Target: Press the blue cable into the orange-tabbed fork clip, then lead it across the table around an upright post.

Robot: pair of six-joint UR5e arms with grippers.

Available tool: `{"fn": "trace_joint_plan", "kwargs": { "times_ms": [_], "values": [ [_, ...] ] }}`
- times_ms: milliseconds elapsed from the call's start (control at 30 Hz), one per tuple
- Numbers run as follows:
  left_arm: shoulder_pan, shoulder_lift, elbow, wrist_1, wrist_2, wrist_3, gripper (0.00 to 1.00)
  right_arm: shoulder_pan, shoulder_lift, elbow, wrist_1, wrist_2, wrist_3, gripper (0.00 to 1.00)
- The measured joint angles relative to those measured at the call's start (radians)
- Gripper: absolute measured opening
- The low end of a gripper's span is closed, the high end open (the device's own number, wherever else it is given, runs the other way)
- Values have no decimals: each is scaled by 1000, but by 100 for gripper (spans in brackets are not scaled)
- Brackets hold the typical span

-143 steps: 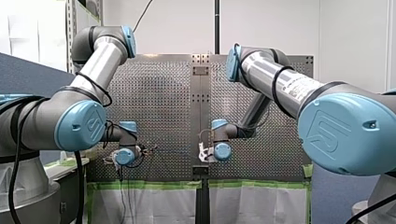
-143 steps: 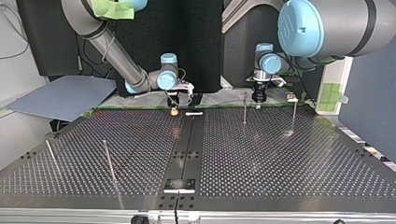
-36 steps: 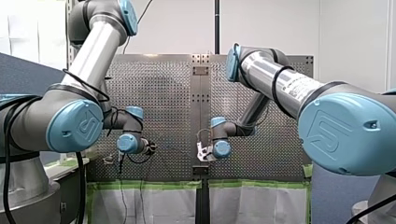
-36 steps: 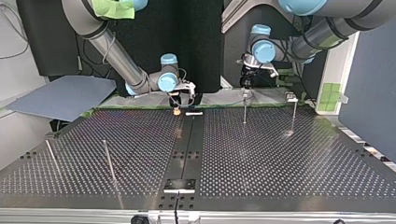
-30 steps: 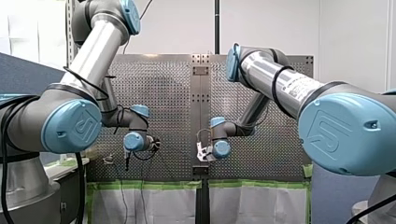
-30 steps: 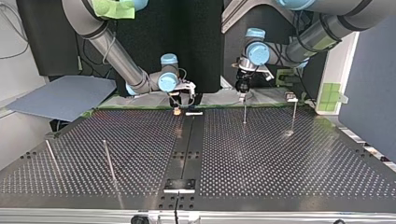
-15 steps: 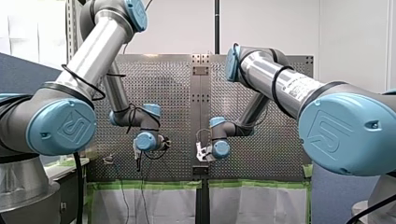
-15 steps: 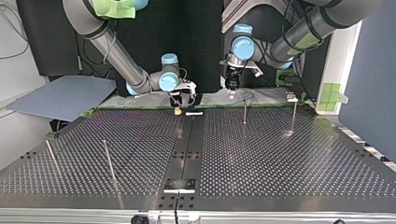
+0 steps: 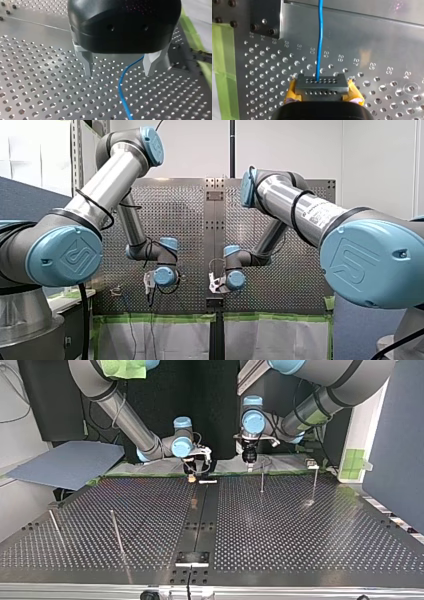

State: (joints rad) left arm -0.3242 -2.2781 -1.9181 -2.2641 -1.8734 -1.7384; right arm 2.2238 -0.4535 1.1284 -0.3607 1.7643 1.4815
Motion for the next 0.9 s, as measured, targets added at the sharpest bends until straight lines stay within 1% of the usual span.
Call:
{"fn": "trace_joint_plan", "kwargs": {
  "times_ms": [133,267,433,633,900],
  "values": [
    [0,-3,26,-3,-6,0,100,1,0,0,2,0,0,0],
    [3,-6,39,-3,-10,0,100,1,0,0,3,0,1,0],
    [5,-41,66,-20,-11,7,100,1,0,0,3,0,1,0],
    [3,-87,96,-22,-11,12,100,1,0,0,3,0,0,0],
    [2,-95,149,-55,-11,16,100,1,0,0,5,0,-2,0]
  ]
}}
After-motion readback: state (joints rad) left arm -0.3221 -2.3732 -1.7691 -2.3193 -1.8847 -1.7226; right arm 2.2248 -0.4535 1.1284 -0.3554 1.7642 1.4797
